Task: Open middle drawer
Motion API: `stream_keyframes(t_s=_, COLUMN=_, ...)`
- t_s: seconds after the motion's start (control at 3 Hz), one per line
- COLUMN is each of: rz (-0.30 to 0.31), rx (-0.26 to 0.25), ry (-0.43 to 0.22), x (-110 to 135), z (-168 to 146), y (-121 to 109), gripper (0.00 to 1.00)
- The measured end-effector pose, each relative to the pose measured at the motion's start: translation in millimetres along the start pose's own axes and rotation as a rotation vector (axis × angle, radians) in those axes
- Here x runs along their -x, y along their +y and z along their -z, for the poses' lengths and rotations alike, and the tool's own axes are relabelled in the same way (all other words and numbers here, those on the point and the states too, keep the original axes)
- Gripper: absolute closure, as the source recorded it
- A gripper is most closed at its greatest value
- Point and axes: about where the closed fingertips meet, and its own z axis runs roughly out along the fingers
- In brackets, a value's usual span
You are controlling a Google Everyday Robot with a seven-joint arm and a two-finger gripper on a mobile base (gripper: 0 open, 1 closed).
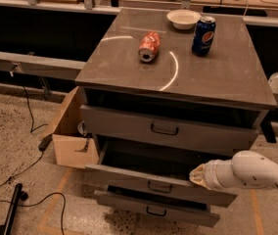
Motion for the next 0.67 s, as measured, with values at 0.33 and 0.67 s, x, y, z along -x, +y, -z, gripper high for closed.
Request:
stream_keyframes(t_s=0.33, rz=0.007, rx=-0.048, ry=-0.021, x=12.0, z=0.5, y=-12.9, gripper=1.00)
stream_keyframes(t_s=0.67, rz=0.005, rx=-0.055, ry=-0.018, x=15.7, z=-17.1, y=-18.7, gripper=1.00)
